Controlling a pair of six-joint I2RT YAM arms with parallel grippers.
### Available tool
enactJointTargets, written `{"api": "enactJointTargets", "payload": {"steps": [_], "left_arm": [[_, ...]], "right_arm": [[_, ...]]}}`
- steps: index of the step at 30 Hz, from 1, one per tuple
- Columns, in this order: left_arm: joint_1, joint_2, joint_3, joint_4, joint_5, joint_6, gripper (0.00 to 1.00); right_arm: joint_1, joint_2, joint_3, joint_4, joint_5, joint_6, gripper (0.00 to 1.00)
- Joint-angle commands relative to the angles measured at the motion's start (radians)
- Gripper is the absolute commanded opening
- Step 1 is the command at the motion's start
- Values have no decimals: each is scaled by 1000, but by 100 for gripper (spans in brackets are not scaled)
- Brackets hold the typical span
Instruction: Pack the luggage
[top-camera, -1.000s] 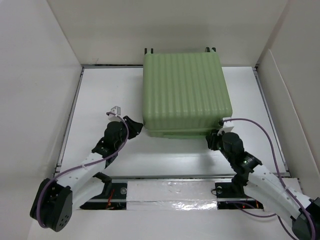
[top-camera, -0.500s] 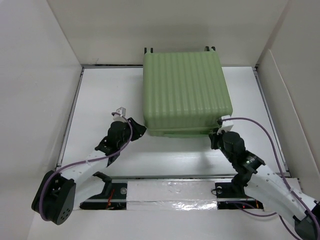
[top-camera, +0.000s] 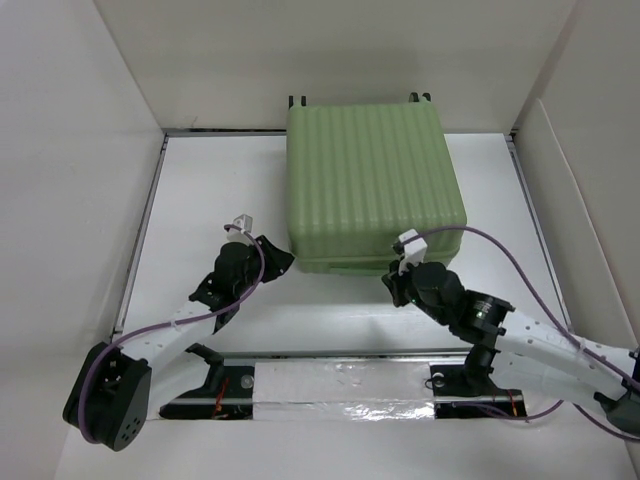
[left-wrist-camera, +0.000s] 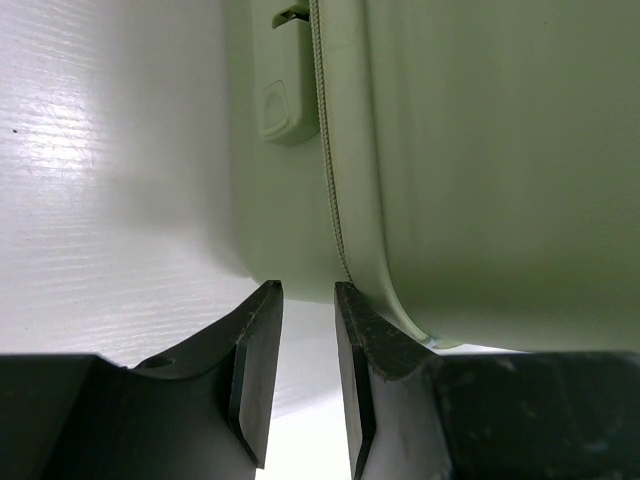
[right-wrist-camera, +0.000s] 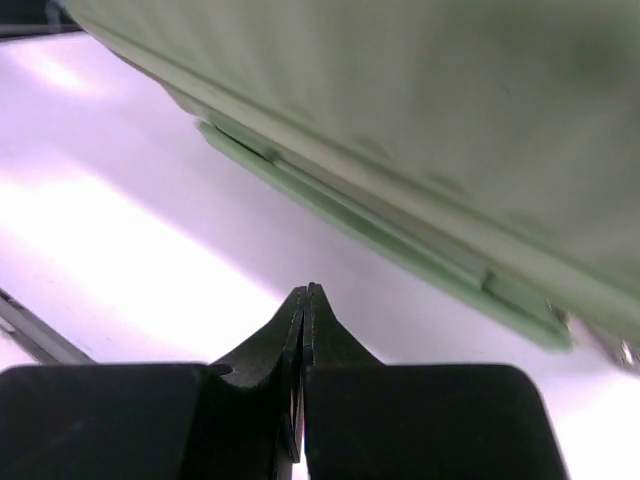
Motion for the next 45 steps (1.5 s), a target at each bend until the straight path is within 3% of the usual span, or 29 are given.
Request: {"api": "enactJointTargets", "payload": {"steps": [1, 3, 7, 10, 16, 19, 23, 31, 38, 45], "left_arm": [[-11, -47, 57, 134, 68, -6, 25], [-11, -58, 56, 118, 62, 2, 25], [-11, -55, 39, 120, 64, 7, 25], [-11, -49, 37, 124, 70, 7, 25], [-11, -58, 37, 116, 65, 13, 25], [-11, -54, 33, 119, 65, 16, 25], [-11, -44, 31, 120, 64, 17, 25], [-11, -24, 28, 143, 70, 13, 25], [-11, -14, 23, 154, 77, 8, 25], [-11, -23, 13, 157, 79, 8, 25]], "right_arm": [[7, -95, 15, -82, 221, 122, 0], [-31, -163, -52, -125, 249, 196, 8], [-145, -379, -181, -93, 182, 224, 35], [-285, -427, -225, -39, 104, 178, 39], [-531, -389, -292, 157, -197, 84, 48], [-648, -355, -320, 309, -376, 52, 49], [-688, -328, -335, 386, -481, 12, 50], [-697, -325, -350, 393, -569, 0, 49], [-697, -309, -407, 566, -530, 23, 50], [-697, -283, -395, 588, -494, 27, 28]]}}
